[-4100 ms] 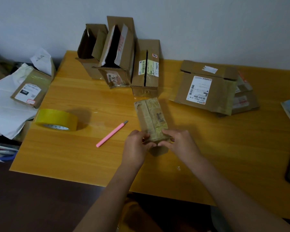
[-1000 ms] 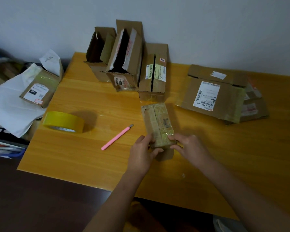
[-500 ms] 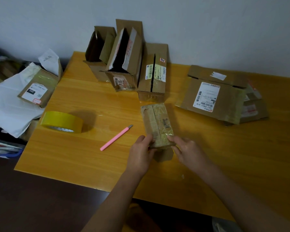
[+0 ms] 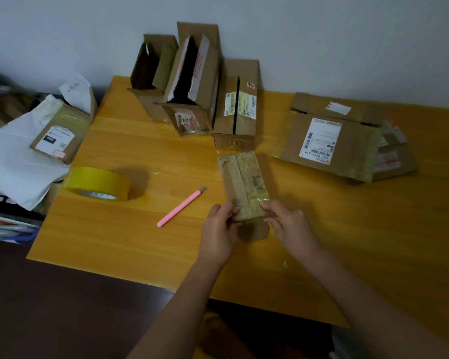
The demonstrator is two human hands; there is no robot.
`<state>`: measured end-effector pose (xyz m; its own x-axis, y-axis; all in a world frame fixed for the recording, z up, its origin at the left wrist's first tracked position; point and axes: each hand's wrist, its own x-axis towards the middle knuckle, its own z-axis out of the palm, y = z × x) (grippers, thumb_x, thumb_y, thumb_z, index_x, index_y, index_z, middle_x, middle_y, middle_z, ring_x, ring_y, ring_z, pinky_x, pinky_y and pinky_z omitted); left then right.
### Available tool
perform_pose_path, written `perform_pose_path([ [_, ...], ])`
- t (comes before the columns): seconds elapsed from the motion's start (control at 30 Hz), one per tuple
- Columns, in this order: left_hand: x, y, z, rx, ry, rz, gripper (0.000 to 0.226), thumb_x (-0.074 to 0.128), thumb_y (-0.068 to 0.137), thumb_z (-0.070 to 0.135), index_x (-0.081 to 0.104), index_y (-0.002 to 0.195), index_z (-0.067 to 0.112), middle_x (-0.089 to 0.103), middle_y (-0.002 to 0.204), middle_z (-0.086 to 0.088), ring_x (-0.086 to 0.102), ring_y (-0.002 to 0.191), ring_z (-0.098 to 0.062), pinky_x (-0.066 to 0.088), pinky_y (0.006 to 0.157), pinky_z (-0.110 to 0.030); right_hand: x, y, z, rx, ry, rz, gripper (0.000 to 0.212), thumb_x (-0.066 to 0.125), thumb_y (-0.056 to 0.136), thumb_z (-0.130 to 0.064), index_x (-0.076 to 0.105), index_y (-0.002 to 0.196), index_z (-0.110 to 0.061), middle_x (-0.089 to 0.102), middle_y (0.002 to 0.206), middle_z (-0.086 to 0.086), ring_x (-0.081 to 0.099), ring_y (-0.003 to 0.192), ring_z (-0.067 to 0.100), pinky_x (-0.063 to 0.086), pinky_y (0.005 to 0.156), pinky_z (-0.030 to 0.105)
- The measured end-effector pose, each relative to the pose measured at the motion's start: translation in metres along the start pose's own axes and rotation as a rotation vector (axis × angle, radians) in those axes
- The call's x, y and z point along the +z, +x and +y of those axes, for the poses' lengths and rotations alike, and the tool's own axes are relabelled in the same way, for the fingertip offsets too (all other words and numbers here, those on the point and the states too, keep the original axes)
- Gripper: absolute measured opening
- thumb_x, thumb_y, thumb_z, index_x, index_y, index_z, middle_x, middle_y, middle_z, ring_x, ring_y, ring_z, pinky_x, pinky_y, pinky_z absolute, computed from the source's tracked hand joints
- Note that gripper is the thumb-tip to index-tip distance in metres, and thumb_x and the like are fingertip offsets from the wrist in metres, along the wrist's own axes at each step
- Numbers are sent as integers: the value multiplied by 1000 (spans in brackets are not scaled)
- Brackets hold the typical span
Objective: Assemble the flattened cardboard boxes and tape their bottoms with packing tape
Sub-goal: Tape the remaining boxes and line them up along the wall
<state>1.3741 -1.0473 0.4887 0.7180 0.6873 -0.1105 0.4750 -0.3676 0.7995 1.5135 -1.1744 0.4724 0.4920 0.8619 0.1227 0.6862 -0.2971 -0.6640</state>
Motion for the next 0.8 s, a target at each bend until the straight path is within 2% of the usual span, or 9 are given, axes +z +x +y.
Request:
perform_pose_path([
  [0.07,-5,-2,4,-47,-65,-30,27,73,80,0,57,94,15,55,105,-4,62,94,-19,58,79,-33,-5,-5,5,36,-1,-120,58,80,77,-10,53,127,-23,70,111,11,69,92,23,55,76,26],
  [0.13,-8,-8,6,-67,-102,-47,31,81,74,9,55,87,17,55,104,-3,60,93,-13,57,76,-24,-7,-13,8,60,-26,-197,65,78,79,-9,48,131,-33,67,118,11,68,97,23,53,79,25],
  [0.23,-7,-19,2,-95,-158,-28,39,85,70,15,53,87,28,55,102,-3,58,94,-15,58,70,-25,-5,-17,6,22,-90,-205,73,65,84,5,36,127,-45,69,106,13,66,79,19,51,64,24],
  [0.3,-6,-24,0,-157,-244,-5,46,85,71,16,53,96,39,55,105,-3,61,96,-20,59,71,-31,-3,-17,5,22,-81,-169,74,63,81,10,39,126,-44,70,97,13,60,70,14,47,58,23],
  [0.37,-5,-26,-1,-187,-284,7,54,84,73,16,53,107,44,54,108,-2,62,98,-20,60,73,-34,-4,-14,4,40,-73,-164,73,62,80,12,42,124,-42,70,95,13,64,69,18,54,58,29],
  [0.43,-4,-26,0,-156,-266,10,55,82,75,12,55,117,35,52,110,0,58,100,-12,60,76,-32,-5,-10,1,22,-117,-133,71,66,77,11,45,120,-41,70,89,14,67,66,27,56,52,38],
  [0.53,-5,-24,2,-119,-242,-3,55,80,76,10,55,125,18,50,112,0,54,102,-8,58,77,-27,-11,-6,-3,-62,-221,-20,68,84,62,5,57,109,-36,69,73,6,63,56,24,50,40,31],
  [0.67,-5,-24,1,-121,-259,-8,56,80,76,8,55,126,15,49,112,-1,53,102,-10,57,75,-23,-8,-8,-4,-36,-195,47,58,83,62,6,66,104,-29,52,69,5,52,53,23,46,39,33],
  [0.8,-5,-25,0,-127,-301,4,55,80,76,8,56,124,19,50,112,2,53,102,-10,58,77,-29,6,-18,-16,108,-94,117,52,76,69,11,71,107,-24,68,76,8,60,60,27,52,61,33],
])
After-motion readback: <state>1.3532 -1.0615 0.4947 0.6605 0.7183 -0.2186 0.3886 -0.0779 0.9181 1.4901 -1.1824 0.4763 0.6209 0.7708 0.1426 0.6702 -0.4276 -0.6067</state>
